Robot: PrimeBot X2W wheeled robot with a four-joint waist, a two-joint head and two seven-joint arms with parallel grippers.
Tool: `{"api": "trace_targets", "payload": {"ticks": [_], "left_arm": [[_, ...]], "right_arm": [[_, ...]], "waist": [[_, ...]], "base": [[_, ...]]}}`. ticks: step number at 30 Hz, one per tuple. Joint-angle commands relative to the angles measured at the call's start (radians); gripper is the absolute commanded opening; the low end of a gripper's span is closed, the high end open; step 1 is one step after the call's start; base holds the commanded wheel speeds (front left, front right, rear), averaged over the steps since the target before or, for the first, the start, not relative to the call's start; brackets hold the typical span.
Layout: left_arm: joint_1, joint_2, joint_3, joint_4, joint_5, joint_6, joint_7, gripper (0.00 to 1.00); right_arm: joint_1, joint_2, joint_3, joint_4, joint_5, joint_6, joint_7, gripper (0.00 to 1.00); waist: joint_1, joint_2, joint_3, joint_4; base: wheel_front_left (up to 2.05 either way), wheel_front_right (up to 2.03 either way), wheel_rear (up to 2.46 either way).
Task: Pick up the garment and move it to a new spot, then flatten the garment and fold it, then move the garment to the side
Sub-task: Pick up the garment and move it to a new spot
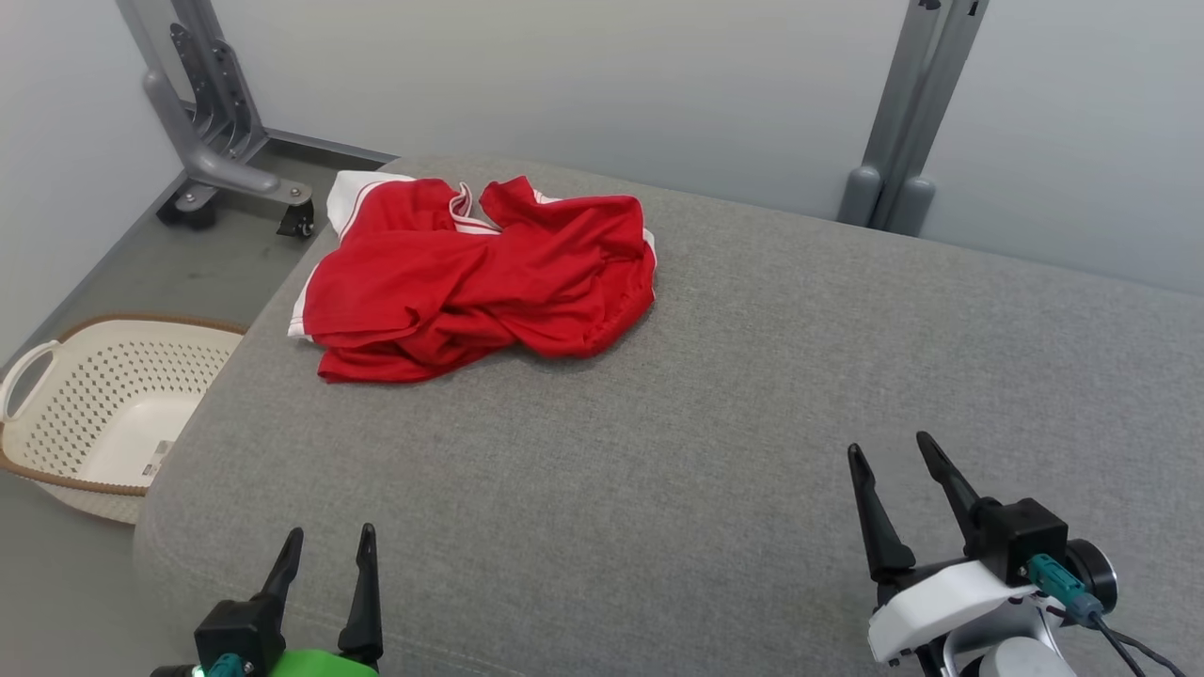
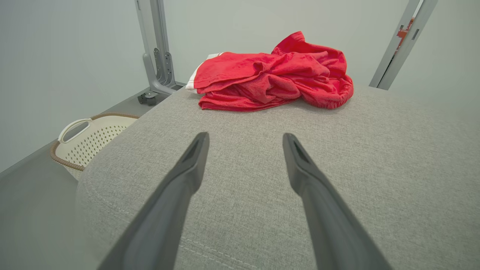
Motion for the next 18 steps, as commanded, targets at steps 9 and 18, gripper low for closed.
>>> {"api": "trace_targets", "payload": {"ticks": [9,18], "left_arm": [[-0.262,-0.003,-0.132,0.016,-0.043,-0.003,-0.003,1.00],[-0.726,0.038,-0.337,0.284,-0.071,-0.001,0.062,1.00]], "right_arm": [[-0.116,-0.067,0.022,-0.051,-0.009,0.000,-0.003,1.00],[-0.231,-0.128,0.063,-0.083,0.010,0.000,-0.003,1.00]], "waist": [[0.0000,0.0000,0.250,-0.111],[0.0000,0.0000,0.468,-0.212]], "base": [[0.00,0.00,0.00],[0.00,0.00,0.00]]}}
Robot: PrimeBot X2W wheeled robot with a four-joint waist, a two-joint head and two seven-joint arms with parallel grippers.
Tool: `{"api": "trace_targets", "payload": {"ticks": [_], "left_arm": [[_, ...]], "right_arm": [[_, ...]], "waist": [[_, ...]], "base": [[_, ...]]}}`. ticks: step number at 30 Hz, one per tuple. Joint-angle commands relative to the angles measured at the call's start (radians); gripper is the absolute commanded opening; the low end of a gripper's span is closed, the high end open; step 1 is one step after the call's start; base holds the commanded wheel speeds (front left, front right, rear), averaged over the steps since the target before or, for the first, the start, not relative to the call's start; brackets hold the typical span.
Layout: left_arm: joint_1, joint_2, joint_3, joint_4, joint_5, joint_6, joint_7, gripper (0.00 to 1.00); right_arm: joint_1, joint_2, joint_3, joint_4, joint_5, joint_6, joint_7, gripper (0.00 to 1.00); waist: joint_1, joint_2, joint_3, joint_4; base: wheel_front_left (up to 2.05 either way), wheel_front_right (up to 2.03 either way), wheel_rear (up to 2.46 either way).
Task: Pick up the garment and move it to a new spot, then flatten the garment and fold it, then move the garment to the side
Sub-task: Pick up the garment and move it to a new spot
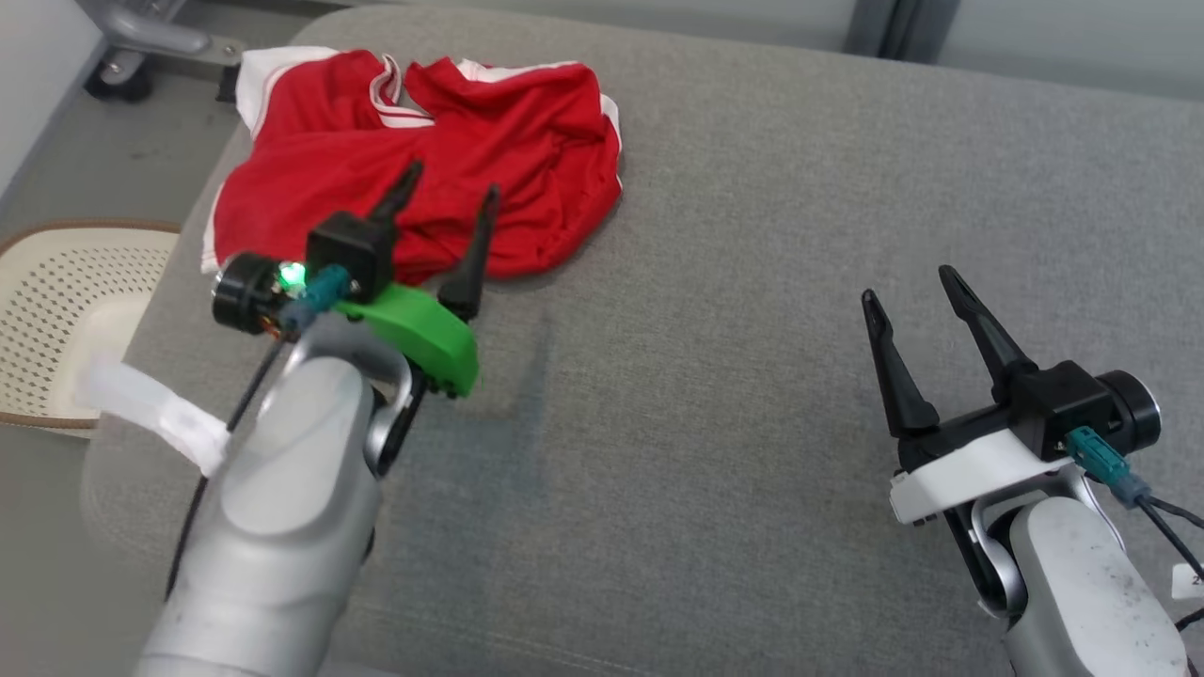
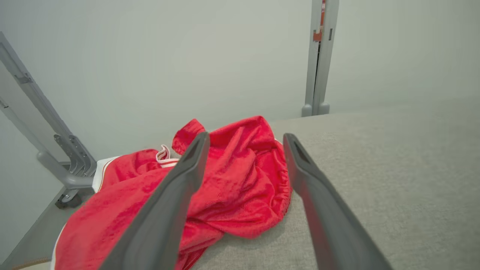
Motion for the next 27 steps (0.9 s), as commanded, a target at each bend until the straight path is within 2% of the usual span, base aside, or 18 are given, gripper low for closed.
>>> {"api": "trace_targets", "payload": {"ticks": [1,7,11,12,13,20,27], "left_arm": [[-0.051,0.018,-0.004,0.036,-0.008,0.002,0.014,1.00],[-0.195,0.069,0.008,0.249,-0.015,0.011,0.107,1.00],[-0.244,0.090,0.002,0.362,0.012,0.062,0.156,1.00],[-0.252,0.092,-0.002,0.386,0.014,0.068,0.169,0.43],[-0.259,0.095,-0.006,0.404,0.019,0.070,0.176,0.00],[-0.287,0.099,-0.030,0.441,0.034,0.074,0.136,0.00],[-0.312,0.079,-0.015,0.352,0.000,0.069,0.061,0.00]], "right_arm": [[-0.026,-0.003,0.003,-0.005,0.005,-0.001,-0.003,1.00],[-0.051,0.012,0.027,-0.006,0.015,-0.001,-0.003,1.00],[-0.058,0.020,0.025,-0.007,0.017,-0.001,-0.003,1.00],[-0.058,0.022,0.025,-0.006,0.017,-0.001,-0.003,1.00],[-0.056,0.024,0.025,-0.004,0.018,-0.001,-0.003,1.00],[-0.015,0.044,0.018,0.013,0.027,-0.001,-0.003,1.00],[0.031,0.067,0.015,0.029,0.036,-0.001,-0.003,1.00]], "waist": [[0.0000,0.0000,0.223,-0.181],[0.0000,0.0000,0.250,-0.240],[0.0000,0.0000,0.248,-0.255],[0.0000,0.0000,0.243,-0.258],[0.0000,0.0000,0.237,-0.259],[0.0000,0.0000,0.162,-0.242],[0.0000,0.0000,0.055,-0.224]], "base": [[0.00,0.00,0.00],[0.00,0.00,0.00],[0.00,0.00,0.00],[0.00,0.00,0.00],[0.00,0.00,0.00],[0.00,0.00,0.00],[0.00,0.00,0.00]]}}
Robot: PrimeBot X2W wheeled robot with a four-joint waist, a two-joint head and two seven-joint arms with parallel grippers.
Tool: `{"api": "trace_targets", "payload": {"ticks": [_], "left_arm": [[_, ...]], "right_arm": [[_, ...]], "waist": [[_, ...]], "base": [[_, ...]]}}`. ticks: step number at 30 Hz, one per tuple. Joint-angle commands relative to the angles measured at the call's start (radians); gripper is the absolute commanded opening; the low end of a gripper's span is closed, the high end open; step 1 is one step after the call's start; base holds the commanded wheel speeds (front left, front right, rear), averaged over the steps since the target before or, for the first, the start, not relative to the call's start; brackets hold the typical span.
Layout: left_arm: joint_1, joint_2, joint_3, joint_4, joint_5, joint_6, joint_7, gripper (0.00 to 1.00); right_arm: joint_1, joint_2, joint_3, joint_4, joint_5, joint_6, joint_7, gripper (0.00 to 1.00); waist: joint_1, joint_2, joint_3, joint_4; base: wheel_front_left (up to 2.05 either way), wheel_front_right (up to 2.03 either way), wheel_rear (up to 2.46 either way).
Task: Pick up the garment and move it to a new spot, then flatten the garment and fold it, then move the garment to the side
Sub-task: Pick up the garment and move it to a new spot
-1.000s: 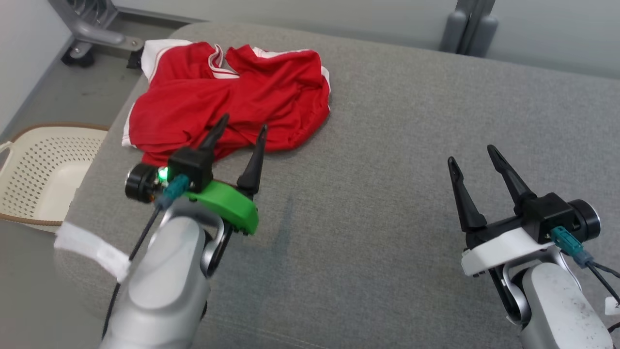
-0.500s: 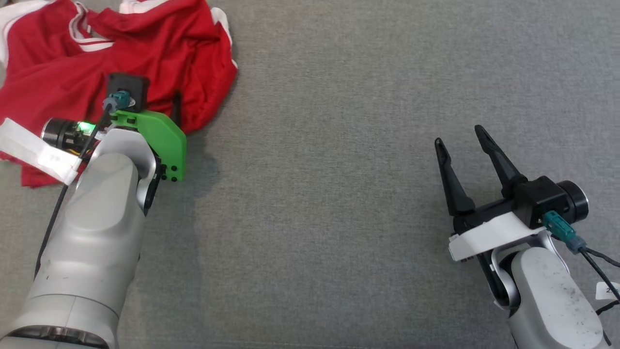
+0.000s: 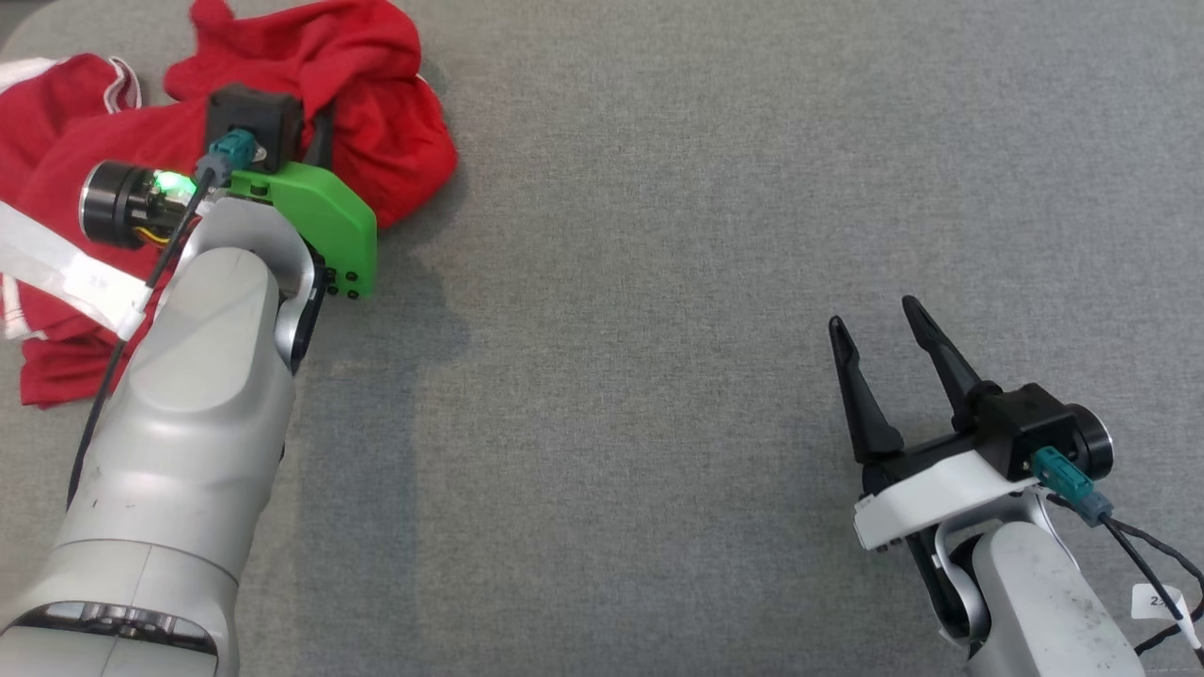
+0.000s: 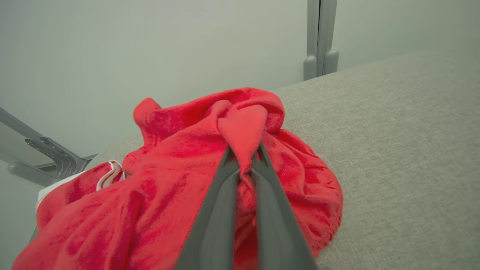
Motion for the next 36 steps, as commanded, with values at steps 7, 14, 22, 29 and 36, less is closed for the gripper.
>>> {"api": "trace_targets", "payload": {"ticks": [7,14,22,29,36], "left_arm": [[0.003,-0.009,0.013,-0.206,-0.065,-0.038,0.027,0.00],[0.122,-0.039,-0.002,-0.642,-0.201,-0.062,0.203,0.00],[0.309,-0.090,-0.073,-1.033,-0.387,-0.021,0.386,0.00],[0.438,-0.105,-0.163,-1.107,-0.601,0.052,0.467,0.00],[0.434,-0.104,-0.093,-0.900,-0.788,0.130,0.397,0.00]], "right_arm": [[0.050,0.022,-0.012,0.006,0.018,-0.001,-0.003,1.00],[0.073,0.045,-0.031,-0.002,0.027,-0.001,-0.003,1.00],[0.047,0.053,-0.032,-0.010,0.041,-0.001,-0.003,1.00],[0.030,0.056,-0.032,-0.017,0.066,-0.001,-0.003,1.00],[0.036,0.057,-0.036,-0.019,0.083,-0.001,-0.003,1.00]], "waist": [[-0.0001,-0.0001,-0.150,0.009],[-0.0001,-0.0001,-0.190,-0.056],[-0.0001,-0.0001,-0.157,-0.189],[-0.0001,-0.0001,-0.115,-0.333],[-0.0001,-0.0001,-0.087,-0.442]], "base": [[0.00,0.00,0.00],[0.00,0.00,0.00],[0.00,0.00,0.00],[0.00,0.00,0.00],[0.00,0.00,0.00]]}}
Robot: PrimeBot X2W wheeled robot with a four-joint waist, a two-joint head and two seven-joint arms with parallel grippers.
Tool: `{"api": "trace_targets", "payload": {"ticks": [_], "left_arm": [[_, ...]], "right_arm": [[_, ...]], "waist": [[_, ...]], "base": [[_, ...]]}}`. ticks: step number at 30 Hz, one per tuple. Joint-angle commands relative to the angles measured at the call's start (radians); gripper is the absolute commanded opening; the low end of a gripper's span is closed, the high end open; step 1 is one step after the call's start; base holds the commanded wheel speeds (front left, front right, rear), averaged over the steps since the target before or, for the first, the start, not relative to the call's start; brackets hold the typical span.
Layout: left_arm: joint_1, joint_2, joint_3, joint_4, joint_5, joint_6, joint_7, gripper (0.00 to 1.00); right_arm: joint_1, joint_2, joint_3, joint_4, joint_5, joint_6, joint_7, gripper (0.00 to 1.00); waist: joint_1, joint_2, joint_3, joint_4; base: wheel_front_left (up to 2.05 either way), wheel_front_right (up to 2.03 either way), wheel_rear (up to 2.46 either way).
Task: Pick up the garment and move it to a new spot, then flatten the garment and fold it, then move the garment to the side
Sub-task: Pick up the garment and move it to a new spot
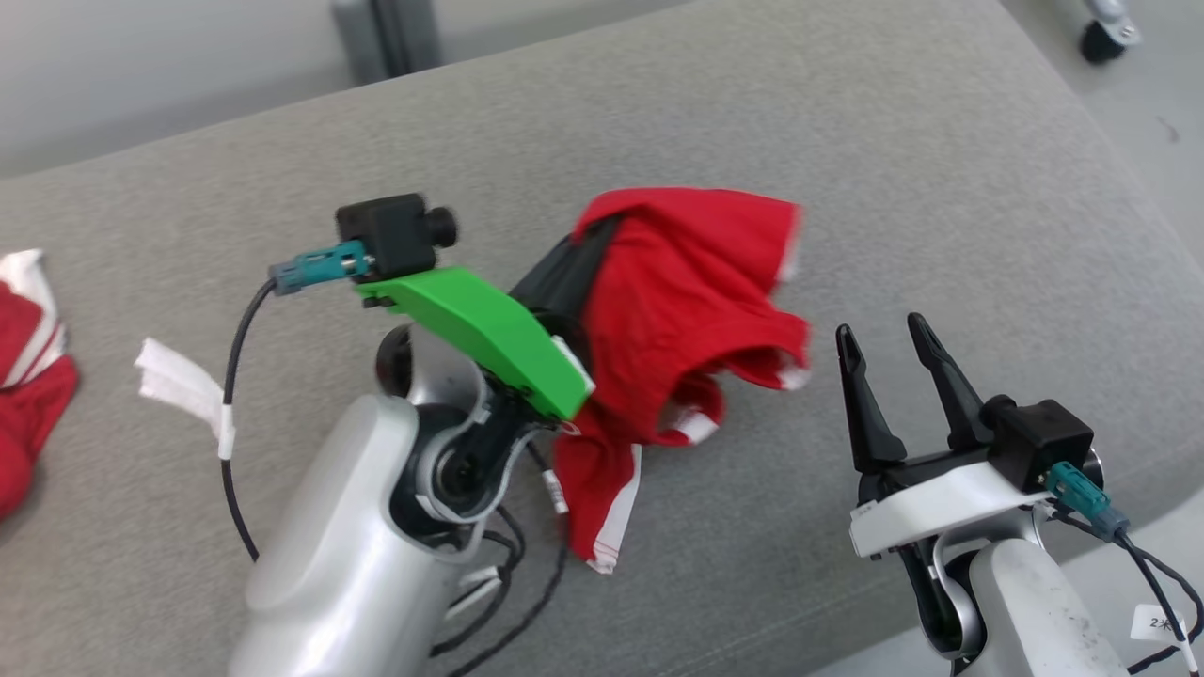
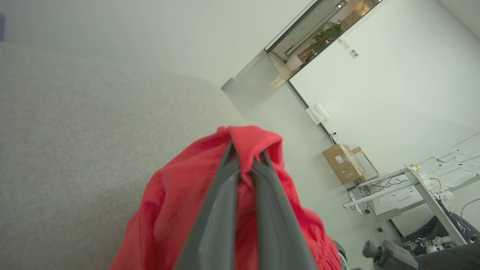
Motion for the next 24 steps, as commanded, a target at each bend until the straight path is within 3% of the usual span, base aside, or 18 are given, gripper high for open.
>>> {"api": "trace_targets", "payload": {"ticks": [1,8,13,16,17,18,19,24], "left_arm": [[-0.018,0.006,0.024,0.061,-0.010,0.013,-0.018,0.00],[-0.086,0.043,0.174,0.469,0.002,0.064,-0.218,0.00],[-0.117,0.064,0.217,0.653,0.032,0.064,-0.361,0.00],[-0.129,0.060,0.195,0.734,0.065,0.037,-0.420,0.00],[-0.129,0.057,0.190,0.754,0.069,0.030,-0.432,0.29],[-0.131,0.055,0.174,0.775,0.085,0.015,-0.449,0.80],[-0.133,0.057,0.156,0.791,0.109,0.003,-0.468,1.00],[-0.131,0.083,0.085,0.767,0.281,0.022,-0.532,1.00]], "right_arm": [[-0.004,0.001,0.000,-0.004,0.007,-0.001,-0.003,1.00],[0.007,0.001,-0.006,-0.001,0.007,-0.001,-0.003,1.00],[0.012,0.000,0.001,0.004,-0.007,-0.001,-0.003,1.00],[0.014,0.000,0.007,0.007,-0.016,-0.001,-0.003,1.00],[0.015,0.000,0.009,0.009,-0.020,-0.001,-0.003,1.00],[0.016,0.000,0.009,0.010,-0.023,-0.001,-0.003,1.00],[0.017,0.000,0.010,0.011,-0.028,-0.001,-0.003,1.00],[0.023,0.000,-0.011,0.004,-0.045,-0.001,-0.003,1.00]], "waist": [[0.0000,0.0000,0.044,-0.094],[0.0000,0.0000,0.043,-0.108],[0.0000,0.0000,0.025,-0.070],[0.0000,0.0000,0.009,-0.037],[0.0000,0.0000,0.004,-0.028],[0.0000,0.0000,-0.002,-0.016],[0.0000,0.0000,-0.009,-0.005],[0.0000,0.0000,-0.035,0.046]], "base": [[0.00,0.00,0.00],[0.00,0.00,0.00],[0.00,0.00,0.00],[0.00,0.00,0.00],[0.00,0.00,0.00],[0.00,0.00,0.00],[0.00,0.00,0.00],[0.00,0.00,0.00]]}}
